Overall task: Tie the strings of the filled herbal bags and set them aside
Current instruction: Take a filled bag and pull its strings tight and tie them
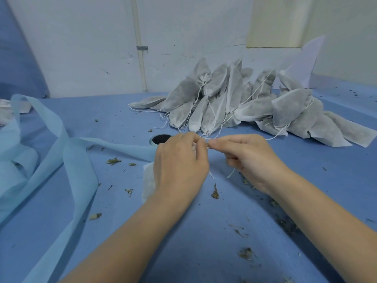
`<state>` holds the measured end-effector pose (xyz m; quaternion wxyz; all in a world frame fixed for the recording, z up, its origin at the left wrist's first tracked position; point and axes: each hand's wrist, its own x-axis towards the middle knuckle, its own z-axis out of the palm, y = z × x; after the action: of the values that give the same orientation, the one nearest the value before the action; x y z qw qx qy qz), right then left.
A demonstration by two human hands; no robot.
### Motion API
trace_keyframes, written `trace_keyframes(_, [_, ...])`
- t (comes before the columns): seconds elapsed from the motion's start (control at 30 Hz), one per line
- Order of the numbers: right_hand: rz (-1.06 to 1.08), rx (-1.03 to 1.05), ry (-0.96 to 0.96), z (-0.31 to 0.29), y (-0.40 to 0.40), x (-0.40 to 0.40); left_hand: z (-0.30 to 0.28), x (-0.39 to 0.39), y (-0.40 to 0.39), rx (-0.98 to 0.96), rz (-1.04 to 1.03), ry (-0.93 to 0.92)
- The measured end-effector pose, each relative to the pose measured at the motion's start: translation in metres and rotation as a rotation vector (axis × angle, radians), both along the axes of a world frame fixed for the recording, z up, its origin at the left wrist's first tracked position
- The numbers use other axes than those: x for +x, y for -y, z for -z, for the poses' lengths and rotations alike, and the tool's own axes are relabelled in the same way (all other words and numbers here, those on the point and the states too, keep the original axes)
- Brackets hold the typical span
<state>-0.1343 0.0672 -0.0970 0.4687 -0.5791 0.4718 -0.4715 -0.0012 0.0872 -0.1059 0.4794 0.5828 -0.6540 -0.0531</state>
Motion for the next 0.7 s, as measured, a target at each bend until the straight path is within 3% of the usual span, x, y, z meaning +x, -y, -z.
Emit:
trace_keyframes(0.27, [0.088, 0.202, 0.236, 0.001, 0.005, 0.003, 0.006, -0.002, 0.001, -0.054, 0.006, 0.046])
trace_keyframes(0.5, [-0.151, 0.467, 0.491, -0.008, 0.001, 0.002, 0.003, -0.003, 0.0, 0.08, 0.083, -0.189])
trace_keyframes(0.6, [-0.176, 0.531, 0.554, -0.009, 0.0, 0.001, -0.002, -0.003, 0.001, 0.165, 0.088, -0.27])
trace_keyframes(0.7, [-0.171, 0.561, 0.607, -0.008, 0.0, 0.002, -0.005, -0.003, 0.0, 0.124, 0.08, -0.28])
